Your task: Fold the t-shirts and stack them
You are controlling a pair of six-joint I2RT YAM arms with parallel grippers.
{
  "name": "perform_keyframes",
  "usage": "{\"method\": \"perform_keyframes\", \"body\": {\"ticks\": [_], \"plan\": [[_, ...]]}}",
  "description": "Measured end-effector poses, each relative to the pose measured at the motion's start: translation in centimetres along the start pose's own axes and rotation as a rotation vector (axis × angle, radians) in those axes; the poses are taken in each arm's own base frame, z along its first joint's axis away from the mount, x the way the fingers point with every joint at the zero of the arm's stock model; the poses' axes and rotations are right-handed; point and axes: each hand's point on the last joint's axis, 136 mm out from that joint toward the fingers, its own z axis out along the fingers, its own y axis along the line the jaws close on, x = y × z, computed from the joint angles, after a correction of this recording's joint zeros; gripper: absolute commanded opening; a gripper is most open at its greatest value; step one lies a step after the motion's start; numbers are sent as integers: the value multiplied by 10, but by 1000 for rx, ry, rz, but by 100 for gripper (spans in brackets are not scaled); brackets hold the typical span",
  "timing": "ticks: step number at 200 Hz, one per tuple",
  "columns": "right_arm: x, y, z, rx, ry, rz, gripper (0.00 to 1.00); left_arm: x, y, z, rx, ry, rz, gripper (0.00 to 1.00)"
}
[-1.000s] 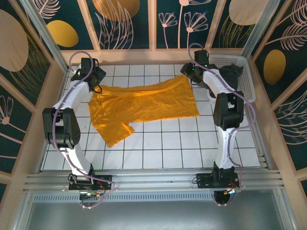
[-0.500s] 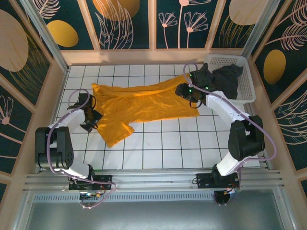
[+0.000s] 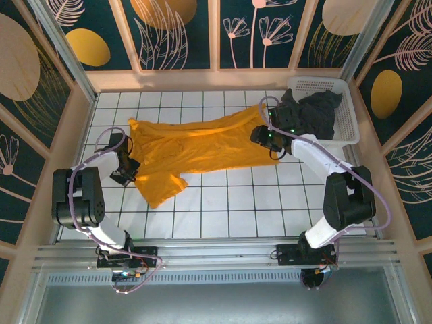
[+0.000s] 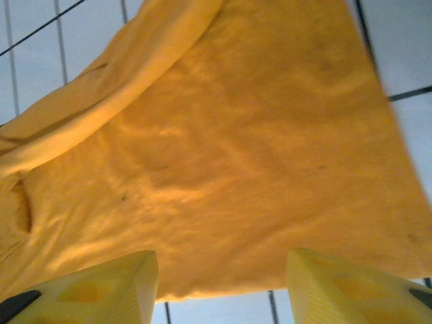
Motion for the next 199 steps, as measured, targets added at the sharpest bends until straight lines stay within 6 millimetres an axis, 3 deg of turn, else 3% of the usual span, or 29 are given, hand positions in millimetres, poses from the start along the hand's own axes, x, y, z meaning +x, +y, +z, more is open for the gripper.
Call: {"method": "perform_keyframes", "body": {"ticks": [35,65,105,167,199], "plan": [[1,-39,3,126,-21,81,50,-19,1,-5,-4,-80,3,0],[9,-56,8,200,-11,106,50,-40,4,-19,20,-146,-20,0],[40,-80,33,281,85,103,51,-41,2,-20,46,-147,-16,0],[80,-84,47,315,187,58,50,-36,-8,-25,110,-124,-5,0],[84,-89,52,345,206,57,48,-35,-13,-29,143,-121,-4,0]]}}
